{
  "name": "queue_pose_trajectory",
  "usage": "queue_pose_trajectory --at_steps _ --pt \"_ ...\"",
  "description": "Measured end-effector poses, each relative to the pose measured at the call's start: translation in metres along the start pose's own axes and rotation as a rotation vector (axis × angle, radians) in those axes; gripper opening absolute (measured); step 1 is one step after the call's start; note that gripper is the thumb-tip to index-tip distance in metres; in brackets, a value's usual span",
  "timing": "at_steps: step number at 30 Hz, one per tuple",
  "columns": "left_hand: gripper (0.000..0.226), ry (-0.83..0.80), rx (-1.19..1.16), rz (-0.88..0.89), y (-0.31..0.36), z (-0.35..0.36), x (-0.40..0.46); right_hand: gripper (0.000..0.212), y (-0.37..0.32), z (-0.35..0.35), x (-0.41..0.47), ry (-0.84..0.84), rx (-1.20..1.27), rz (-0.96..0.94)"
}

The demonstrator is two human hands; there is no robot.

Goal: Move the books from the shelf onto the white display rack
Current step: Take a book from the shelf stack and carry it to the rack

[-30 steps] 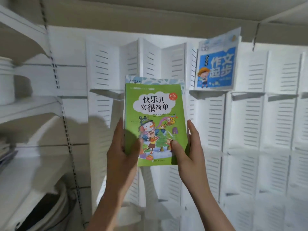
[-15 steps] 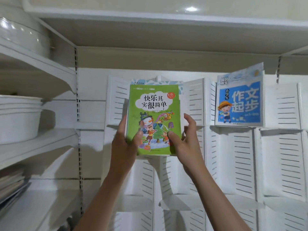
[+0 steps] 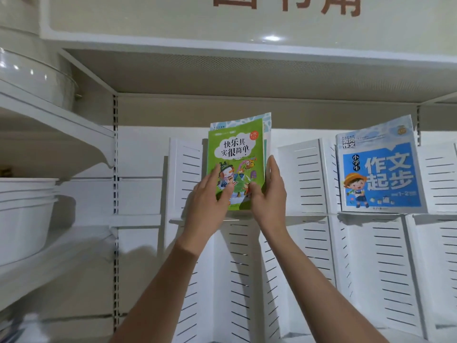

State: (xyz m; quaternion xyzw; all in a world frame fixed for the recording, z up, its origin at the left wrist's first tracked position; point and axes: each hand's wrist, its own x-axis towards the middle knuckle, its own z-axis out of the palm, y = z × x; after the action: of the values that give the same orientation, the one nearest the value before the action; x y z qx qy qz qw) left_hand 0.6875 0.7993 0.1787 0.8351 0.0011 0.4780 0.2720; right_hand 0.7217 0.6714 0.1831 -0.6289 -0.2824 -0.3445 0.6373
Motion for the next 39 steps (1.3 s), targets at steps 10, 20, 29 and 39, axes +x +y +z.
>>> queue_pose_trajectory --at_steps 10,20,29,39 --pt "0.072 -0.259 -0.179 -0.197 0.004 0.0 0.012 0.076 0.019 0.009 -0.005 -0.058 -0.35 -0.106" --pt "0.069 -0.324 -0.1 -0.261 -0.002 -0.004 0.023 0.068 0.024 0.011 0.015 -0.155 -0.544 -0.311" --pt "0.068 -0.25 -0.091 -0.24 0.006 -0.001 0.014 0.077 0.021 -0.003 0.013 -0.206 -0.524 -0.289" --pt "0.063 0.003 -0.11 0.051 0.048 -0.025 -0.06 0.058 -0.023 -0.071 -0.048 -0.231 -0.354 -0.235"
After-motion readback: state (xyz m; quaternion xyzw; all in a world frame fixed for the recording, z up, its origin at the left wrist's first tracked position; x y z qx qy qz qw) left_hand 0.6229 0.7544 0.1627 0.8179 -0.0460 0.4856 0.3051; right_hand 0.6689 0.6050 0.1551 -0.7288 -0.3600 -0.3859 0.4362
